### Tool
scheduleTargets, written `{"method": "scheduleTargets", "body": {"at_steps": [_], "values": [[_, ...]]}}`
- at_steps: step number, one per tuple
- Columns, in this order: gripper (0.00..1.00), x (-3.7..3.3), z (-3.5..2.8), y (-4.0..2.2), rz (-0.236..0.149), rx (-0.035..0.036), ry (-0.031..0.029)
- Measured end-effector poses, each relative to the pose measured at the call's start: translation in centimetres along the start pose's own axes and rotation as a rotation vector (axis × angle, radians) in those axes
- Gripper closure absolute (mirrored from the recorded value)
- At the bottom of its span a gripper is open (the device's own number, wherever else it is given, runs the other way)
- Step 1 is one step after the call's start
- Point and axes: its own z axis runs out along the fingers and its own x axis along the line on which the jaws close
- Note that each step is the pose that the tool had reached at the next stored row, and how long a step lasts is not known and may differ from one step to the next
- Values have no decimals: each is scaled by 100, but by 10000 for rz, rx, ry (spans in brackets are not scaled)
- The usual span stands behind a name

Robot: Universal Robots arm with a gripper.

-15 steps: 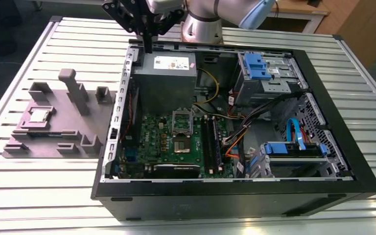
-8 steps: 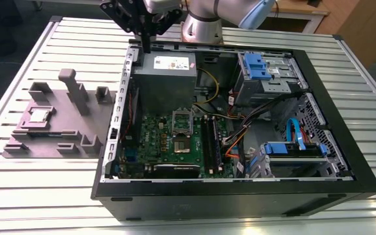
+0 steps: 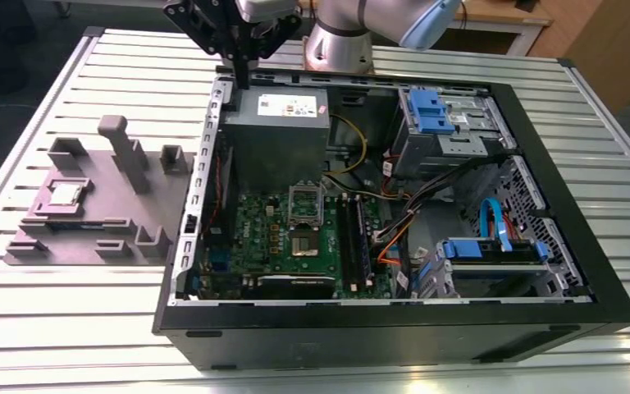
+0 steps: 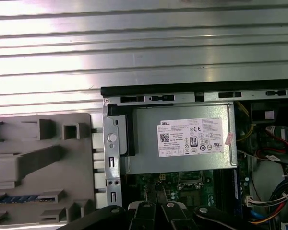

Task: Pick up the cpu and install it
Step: 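Reach for the cpu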

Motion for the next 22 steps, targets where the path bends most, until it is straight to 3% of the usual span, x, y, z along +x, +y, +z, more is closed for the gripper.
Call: {"method": "scheduleTargets", "body": {"at_steps": [22], "values": [[90, 107, 1, -8, 1, -1, 0]]}}
